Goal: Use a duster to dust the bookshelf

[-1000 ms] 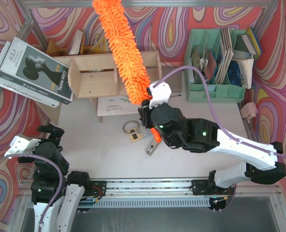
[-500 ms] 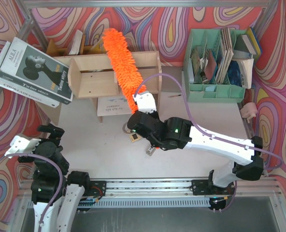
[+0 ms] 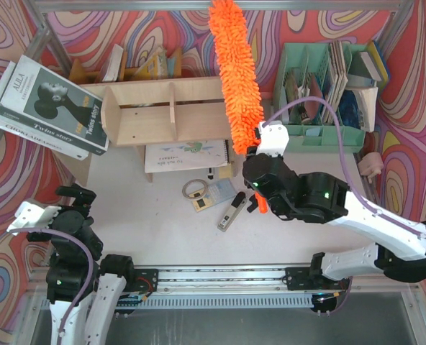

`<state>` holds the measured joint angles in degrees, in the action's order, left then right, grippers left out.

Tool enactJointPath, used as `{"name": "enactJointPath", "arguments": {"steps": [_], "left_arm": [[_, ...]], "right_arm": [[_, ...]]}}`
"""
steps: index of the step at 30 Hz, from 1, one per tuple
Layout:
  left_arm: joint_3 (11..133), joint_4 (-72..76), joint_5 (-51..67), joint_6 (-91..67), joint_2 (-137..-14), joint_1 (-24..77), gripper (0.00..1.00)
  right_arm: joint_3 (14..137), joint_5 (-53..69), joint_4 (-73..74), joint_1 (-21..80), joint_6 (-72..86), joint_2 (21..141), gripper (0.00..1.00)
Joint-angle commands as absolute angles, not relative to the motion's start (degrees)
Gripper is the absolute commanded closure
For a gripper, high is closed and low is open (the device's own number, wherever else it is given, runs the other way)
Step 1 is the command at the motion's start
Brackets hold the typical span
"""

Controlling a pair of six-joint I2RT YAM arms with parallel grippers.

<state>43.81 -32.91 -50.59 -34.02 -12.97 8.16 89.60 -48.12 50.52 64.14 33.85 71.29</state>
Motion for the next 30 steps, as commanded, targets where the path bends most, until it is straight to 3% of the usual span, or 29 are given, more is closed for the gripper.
{"name": "enactJointPath", "arguments": {"steps": [1,10,17,24,28,30], "left_arm": [[43.42,-31.73,-50.19,-33.05,-12.99,8.35,0.02],[43.34,-31.73,-50.15,-33.02,-13.27,8.35,0.01],[43.33,-31.64,-50.10,-33.05,-13.23,8.36,0.02],[43.25,-31.47,-49.75,-33.12,-13.27,8.35,0.01],[43.27,-31.38,-49.66,-33.04,-13.27,8.35,0.02],[43.28,-31.38,-49.74,-33.04,-13.27,8.35,0.02]], "right_arm": [[88.49,-43.84,40.34,64.07,28.40,74.41,1.00],[90.28,-34.16,37.77,64.07,27.25,83.18,1.00],[89.90,-45.07,48.55,64.07,37.46,83.38,1.00],[87.02,-53.90,54.15,63.98,44.25,75.99,1.00],[84.90,-55.07,47.04,63.98,34.50,71.35,1.00],[81.48,-52.01,36.95,63.98,21.63,68.82,1.00]]}}
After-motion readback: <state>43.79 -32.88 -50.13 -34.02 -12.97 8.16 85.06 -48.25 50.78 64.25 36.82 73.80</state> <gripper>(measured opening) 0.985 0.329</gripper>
